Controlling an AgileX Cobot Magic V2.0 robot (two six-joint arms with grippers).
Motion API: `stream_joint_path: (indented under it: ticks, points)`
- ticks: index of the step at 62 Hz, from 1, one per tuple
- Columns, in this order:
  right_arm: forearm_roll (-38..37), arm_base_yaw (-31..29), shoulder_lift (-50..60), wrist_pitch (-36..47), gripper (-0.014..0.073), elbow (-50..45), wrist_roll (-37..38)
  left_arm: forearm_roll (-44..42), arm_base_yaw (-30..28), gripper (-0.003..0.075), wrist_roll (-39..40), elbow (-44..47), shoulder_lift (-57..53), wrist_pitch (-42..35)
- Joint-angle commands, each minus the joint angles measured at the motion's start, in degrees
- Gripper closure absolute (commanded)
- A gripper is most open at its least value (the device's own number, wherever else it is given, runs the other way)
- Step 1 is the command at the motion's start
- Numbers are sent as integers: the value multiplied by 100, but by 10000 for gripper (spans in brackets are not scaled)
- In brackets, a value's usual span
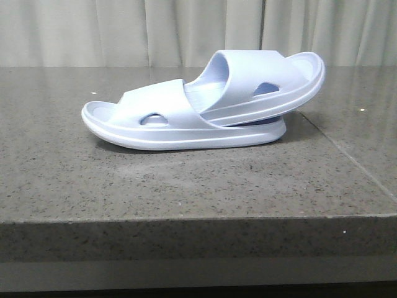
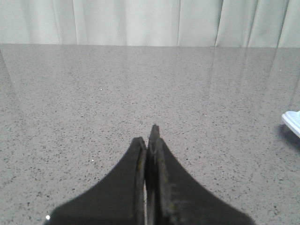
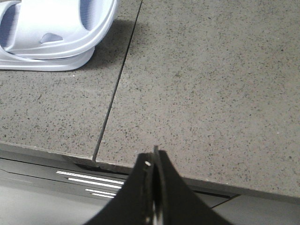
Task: Insert blue slippers together front up
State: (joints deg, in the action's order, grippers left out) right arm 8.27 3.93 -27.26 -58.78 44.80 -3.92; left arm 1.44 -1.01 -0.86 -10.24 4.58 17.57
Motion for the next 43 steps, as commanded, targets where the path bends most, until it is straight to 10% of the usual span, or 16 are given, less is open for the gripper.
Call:
stream_joint_path:
  ticks: [1,43]
  points:
    - [-17,12,-27,385,712,136,-7,136,-26,741,-17,252,-229,-954]
    - [-17,12,-27,373,712,136,-7,195,258,741,-17,1074,-592,-2196]
